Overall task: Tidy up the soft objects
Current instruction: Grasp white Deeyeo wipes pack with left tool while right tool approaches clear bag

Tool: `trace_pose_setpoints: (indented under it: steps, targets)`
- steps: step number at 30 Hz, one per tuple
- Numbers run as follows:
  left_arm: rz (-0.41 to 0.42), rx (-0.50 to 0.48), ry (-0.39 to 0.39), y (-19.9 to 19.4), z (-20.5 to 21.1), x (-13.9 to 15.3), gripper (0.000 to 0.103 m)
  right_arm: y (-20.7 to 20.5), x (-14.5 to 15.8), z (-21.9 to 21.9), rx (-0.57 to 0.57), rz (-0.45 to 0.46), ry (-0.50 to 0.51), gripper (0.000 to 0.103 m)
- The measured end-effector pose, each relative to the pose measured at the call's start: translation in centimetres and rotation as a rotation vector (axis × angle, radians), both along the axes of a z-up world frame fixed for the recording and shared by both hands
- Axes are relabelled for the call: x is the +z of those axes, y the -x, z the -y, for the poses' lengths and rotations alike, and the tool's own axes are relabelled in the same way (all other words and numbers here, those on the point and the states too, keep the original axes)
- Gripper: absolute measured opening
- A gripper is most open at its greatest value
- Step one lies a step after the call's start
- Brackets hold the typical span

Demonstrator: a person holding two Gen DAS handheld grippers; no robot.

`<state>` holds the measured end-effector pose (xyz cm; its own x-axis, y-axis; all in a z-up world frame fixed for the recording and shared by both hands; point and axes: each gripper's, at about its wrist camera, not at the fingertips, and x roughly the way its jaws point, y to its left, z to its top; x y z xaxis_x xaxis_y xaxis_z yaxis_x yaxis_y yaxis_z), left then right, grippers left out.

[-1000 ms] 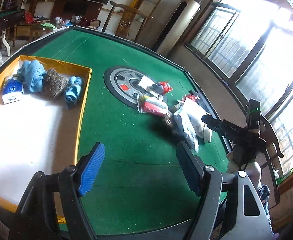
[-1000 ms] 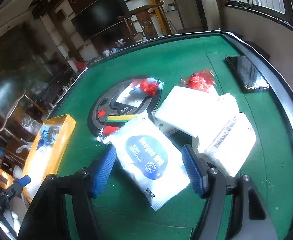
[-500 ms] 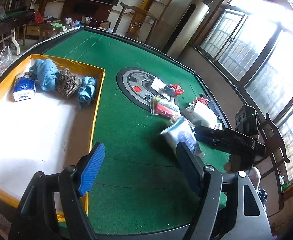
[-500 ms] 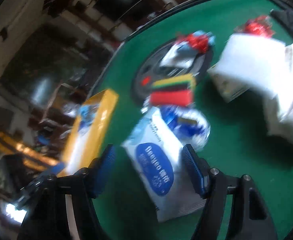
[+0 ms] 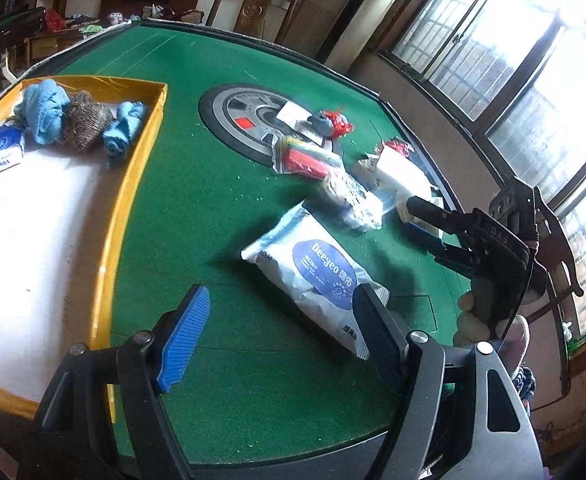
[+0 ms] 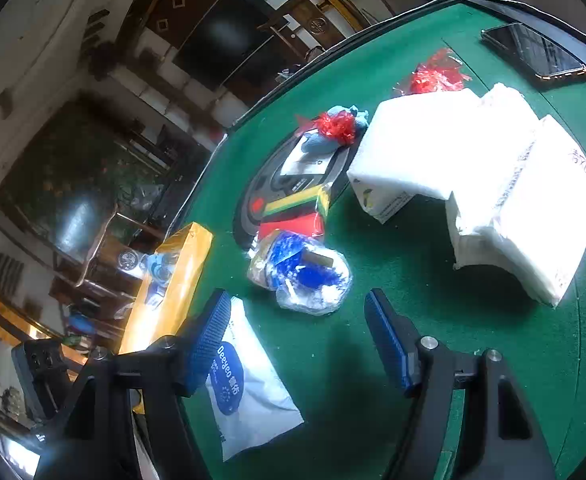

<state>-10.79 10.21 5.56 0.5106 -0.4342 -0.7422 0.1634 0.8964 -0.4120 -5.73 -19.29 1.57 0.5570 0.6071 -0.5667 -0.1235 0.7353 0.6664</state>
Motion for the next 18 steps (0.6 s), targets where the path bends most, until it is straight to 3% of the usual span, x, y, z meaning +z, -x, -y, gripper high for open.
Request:
trace_pose_setpoints:
  steps: [9, 18]
  targets:
    - [-0.132, -0.017, -0.011, -2.1, 5.1, -3.3, 0.074, 0.2, 0.5, 0.5, 0.006, 0.02, -0.023, 0.065]
    - [-0.075, -0.025, -0.139, -4.4, 9.1, -3.2, 0.074, 0.3, 0.4, 0.6, -0.018, 0.028, -0.03, 0.065]
